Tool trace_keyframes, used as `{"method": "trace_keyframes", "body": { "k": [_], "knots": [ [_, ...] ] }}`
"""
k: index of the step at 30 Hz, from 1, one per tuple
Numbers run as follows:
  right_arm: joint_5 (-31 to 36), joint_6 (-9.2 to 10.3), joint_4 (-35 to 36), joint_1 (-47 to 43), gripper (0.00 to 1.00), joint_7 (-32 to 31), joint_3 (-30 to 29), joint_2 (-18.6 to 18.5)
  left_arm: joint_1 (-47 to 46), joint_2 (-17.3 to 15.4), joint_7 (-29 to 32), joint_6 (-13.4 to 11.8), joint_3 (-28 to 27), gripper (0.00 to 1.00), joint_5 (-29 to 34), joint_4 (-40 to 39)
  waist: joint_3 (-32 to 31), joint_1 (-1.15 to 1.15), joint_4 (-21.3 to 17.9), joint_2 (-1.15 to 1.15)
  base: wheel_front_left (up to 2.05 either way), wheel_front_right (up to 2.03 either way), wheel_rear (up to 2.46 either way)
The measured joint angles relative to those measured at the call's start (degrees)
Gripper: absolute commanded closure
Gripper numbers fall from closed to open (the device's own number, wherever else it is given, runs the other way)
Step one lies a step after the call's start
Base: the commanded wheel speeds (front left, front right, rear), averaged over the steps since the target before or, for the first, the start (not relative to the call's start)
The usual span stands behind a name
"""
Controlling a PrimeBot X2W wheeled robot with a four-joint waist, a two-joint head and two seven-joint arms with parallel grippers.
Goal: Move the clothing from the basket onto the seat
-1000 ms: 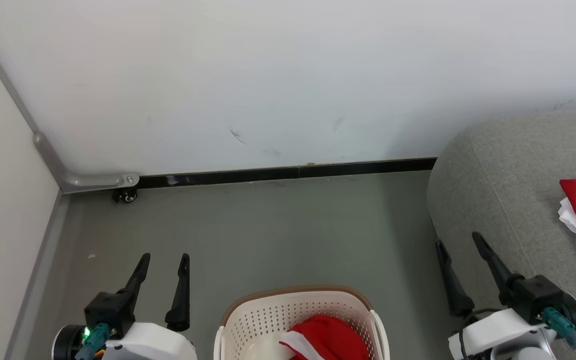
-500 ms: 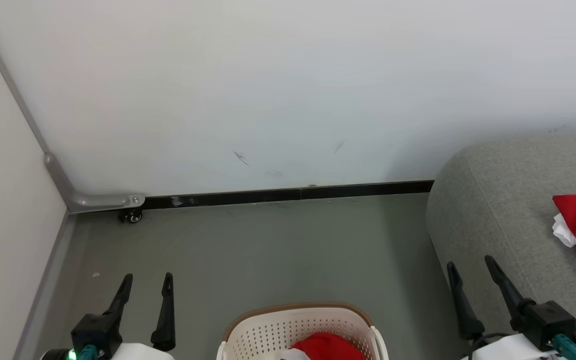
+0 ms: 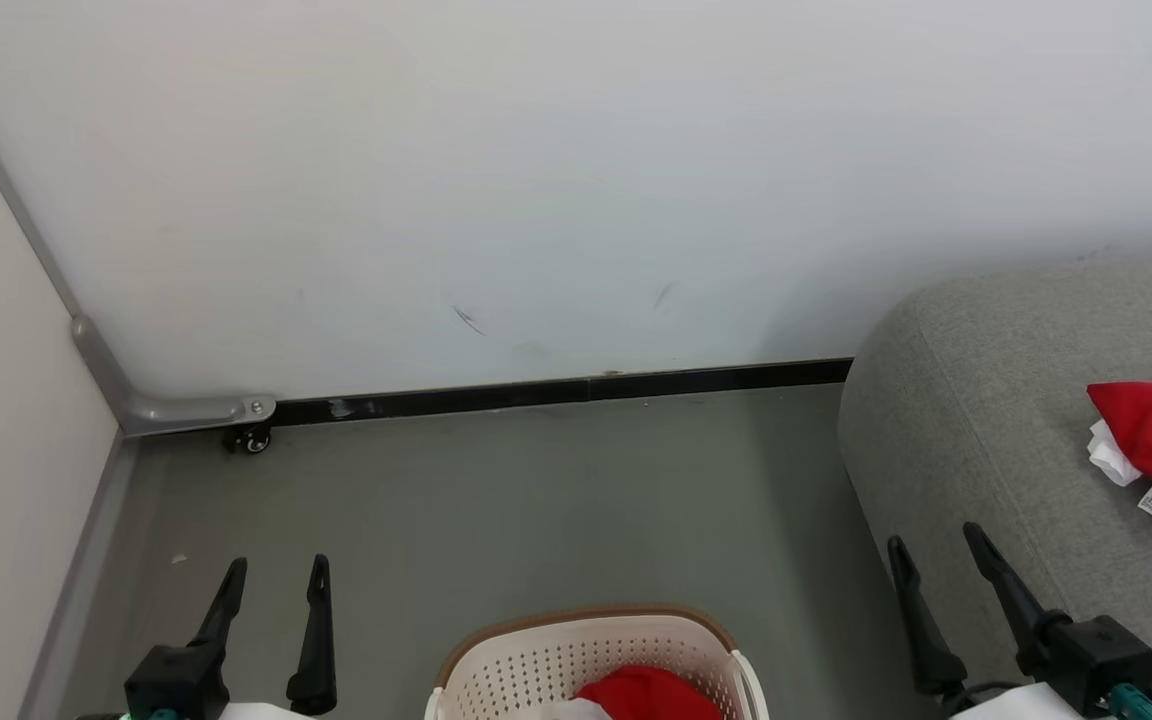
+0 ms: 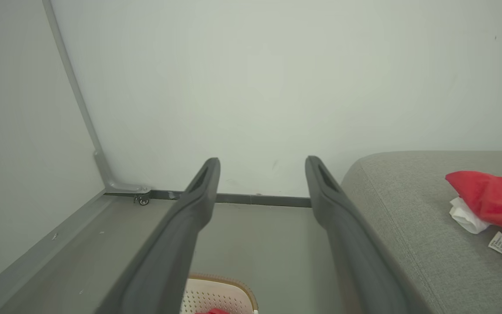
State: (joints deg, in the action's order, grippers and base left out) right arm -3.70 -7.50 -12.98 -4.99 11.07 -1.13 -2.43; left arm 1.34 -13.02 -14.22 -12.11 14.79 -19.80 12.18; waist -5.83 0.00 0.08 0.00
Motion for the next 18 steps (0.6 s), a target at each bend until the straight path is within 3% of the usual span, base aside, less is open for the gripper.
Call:
{"method": "trace_keyframes", "body": {
  "k": [18],
  "knots": [
    [-1.4, 0.00, 3.7, -1.9, 0.00, -1.0, 0.3, 0.0, 1.0, 0.2, 0.0, 0.0, -0.8, 0.00, 1.0, -2.2, 0.7, 0.00, -0.4, 0.00, 0.00, 0.00, 0.00]
  ]
}}
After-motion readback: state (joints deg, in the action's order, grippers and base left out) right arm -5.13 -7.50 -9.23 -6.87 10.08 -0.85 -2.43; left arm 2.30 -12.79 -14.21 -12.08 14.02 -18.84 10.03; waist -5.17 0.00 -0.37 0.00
